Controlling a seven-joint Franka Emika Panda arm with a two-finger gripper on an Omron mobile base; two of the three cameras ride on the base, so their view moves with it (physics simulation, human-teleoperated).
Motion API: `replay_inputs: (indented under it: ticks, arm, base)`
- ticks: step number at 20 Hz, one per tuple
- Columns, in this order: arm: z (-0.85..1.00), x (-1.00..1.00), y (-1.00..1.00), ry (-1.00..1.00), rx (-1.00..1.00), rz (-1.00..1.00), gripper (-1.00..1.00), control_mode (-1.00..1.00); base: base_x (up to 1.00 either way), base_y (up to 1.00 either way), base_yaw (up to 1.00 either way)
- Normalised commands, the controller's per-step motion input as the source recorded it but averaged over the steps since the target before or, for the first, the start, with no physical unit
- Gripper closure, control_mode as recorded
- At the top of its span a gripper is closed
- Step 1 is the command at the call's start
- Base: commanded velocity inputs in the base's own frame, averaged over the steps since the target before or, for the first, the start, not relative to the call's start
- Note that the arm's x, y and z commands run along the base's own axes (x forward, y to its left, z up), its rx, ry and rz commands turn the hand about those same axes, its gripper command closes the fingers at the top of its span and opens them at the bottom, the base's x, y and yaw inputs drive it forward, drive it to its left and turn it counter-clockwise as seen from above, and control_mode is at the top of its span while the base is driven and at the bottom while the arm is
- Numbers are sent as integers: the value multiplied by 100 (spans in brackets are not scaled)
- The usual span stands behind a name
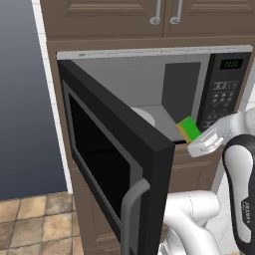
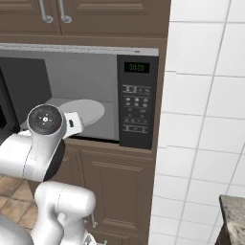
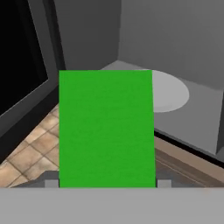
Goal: Place the sponge inside the microwave to prepare for sanitizing.
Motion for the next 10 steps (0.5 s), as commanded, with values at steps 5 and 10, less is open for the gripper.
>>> replay_inputs:
  ticks: [5,10]
  arm:
    - [-29,0,45,-19,0,0,100,-100]
    - [-3,5,35,-14,0,-1,100,-100]
  base:
    - [0,0,0]
    - [0,0,0]
